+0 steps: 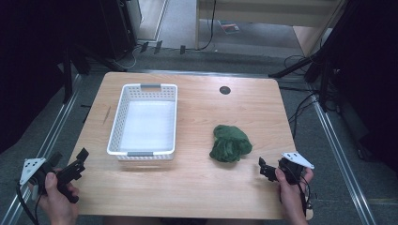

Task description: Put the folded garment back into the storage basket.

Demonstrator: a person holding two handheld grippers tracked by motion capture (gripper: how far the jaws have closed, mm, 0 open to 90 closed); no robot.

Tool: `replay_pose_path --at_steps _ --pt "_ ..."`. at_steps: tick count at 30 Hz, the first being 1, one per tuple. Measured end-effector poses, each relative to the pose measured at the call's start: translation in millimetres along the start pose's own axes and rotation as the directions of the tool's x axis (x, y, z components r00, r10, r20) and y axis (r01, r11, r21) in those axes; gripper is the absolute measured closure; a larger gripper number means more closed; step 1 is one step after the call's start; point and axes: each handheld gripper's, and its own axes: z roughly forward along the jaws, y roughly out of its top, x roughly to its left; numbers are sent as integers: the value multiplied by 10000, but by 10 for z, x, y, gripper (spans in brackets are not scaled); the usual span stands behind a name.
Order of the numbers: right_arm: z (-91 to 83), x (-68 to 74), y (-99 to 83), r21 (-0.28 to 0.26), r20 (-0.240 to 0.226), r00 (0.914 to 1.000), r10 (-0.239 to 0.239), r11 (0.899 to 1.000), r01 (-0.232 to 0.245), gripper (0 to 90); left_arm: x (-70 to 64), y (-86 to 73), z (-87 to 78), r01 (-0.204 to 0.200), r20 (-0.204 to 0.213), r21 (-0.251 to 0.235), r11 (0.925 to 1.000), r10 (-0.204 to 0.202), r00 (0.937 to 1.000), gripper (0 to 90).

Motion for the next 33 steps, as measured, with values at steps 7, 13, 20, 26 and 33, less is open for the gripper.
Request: replay_pose_path --at_steps 7,13,20,26,33 --pt "1 1 0 -5 -18 10000 -13 10000 13 13 -160 108 -50 -249 350 -57 9997 251 9991 36" --pt "1 1 0 6 -40 10000 -8 10000 8 13 -295 164 -68 -472 618 -107 9988 478 9969 36" --pt "4 3 0 3 -37 10000 -61 10000 61 13 -490 238 -88 -704 1081 -117 9975 712 9916 37" --pt "4 7 0 0 9 9999 -110 9999 110 13 -696 261 -66 -966 1508 -13 9953 957 9839 37" --pt "3 7 0 1 23 9999 -122 9999 122 13 -890 265 -29 -1169 1909 119 9931 1125 9751 37"
